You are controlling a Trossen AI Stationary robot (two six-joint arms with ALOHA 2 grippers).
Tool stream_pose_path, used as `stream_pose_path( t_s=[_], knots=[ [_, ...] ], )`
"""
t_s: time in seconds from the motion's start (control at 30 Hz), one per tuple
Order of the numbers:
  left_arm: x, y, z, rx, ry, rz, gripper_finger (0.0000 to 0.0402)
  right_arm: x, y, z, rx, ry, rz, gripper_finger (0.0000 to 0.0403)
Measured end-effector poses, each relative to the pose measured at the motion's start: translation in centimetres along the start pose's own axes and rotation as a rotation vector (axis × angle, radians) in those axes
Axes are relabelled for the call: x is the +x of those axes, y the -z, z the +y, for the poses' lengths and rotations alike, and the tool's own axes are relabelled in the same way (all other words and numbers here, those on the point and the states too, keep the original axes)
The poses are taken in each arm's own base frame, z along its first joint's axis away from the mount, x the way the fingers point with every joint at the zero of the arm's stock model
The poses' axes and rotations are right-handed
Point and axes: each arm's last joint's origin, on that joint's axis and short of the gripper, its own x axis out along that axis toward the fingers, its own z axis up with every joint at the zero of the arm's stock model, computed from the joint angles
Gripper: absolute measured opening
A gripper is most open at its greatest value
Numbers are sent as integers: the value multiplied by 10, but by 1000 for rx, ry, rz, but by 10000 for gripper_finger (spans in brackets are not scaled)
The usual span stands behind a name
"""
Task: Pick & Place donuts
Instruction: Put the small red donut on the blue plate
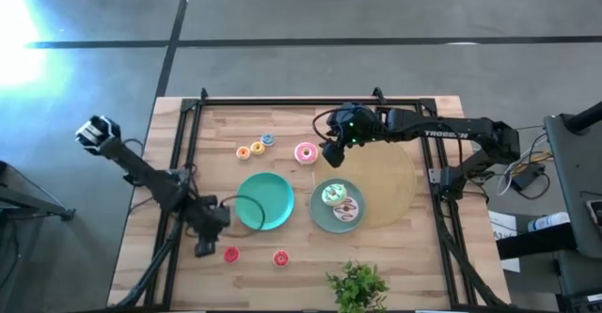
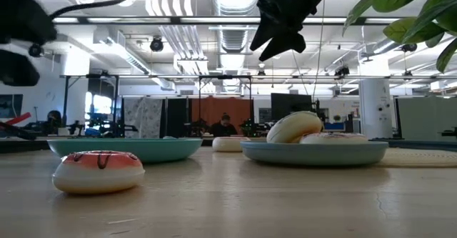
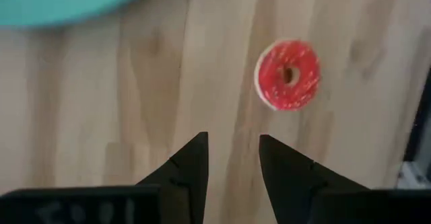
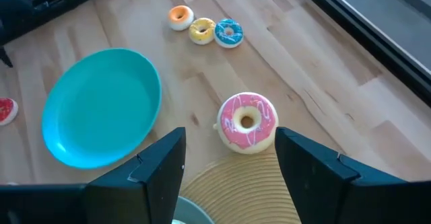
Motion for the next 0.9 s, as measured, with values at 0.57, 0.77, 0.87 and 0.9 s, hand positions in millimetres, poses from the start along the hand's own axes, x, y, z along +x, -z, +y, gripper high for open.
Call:
stream_pose_path(
  t_s=[0.57,0.77,0.87,0.9],
  knots=[
    [43,-9,-32,-110,27,-108,106,4,6,-2,-9,9,20,219],
    [58,-8,-30,-119,-23,-73,106,4,6,-2,-17,29,13,219],
    [64,-8,-29,-138,-42,-59,104,4,5,-2,-17,32,11,219],
    [65,-8,-29,-139,-46,-52,99,4,5,-2,-19,32,11,219]
  ],
)
